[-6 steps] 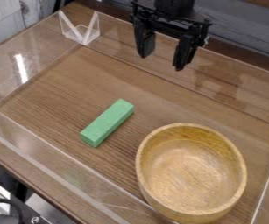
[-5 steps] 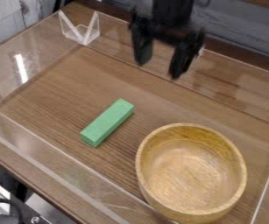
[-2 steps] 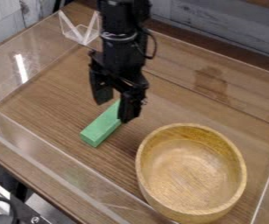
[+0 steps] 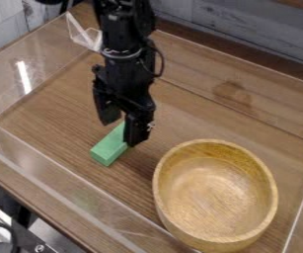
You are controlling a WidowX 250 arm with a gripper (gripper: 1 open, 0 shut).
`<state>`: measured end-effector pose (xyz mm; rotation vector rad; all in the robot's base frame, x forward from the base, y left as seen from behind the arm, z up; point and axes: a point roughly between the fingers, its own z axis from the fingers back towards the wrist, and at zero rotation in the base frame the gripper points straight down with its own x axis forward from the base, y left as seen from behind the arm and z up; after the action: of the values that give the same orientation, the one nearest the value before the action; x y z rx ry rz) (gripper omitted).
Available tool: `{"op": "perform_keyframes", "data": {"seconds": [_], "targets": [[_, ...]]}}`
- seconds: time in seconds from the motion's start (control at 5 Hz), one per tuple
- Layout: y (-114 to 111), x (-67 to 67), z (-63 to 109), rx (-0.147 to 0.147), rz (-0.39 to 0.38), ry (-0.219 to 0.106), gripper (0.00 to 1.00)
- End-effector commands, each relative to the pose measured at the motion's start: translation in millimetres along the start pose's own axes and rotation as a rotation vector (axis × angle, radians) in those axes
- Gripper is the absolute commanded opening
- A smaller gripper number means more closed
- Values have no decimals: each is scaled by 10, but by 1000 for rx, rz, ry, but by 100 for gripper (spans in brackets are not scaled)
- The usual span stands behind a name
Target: Put the green block in the brown bowl
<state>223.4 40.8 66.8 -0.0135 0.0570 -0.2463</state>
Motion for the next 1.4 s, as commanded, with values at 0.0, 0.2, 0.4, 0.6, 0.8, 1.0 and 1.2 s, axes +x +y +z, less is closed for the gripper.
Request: {"op": "perform_keyframes", "data": {"seconds": [0.0,0.2,0.4,0.6,0.8,1.0,1.2], "targets": [[57,22,23,17,-5,-47,100],[81,22,-45,16,-13,-53,100],[104,21,-104,16,-20,-58,100],[126,22,-157,15,-26,-61,100],[142,23,-211,11,-28,-63,100],[153,24,-258,6,-26,-65,100],[163,26,-303,0,-24,-67,100]]}}
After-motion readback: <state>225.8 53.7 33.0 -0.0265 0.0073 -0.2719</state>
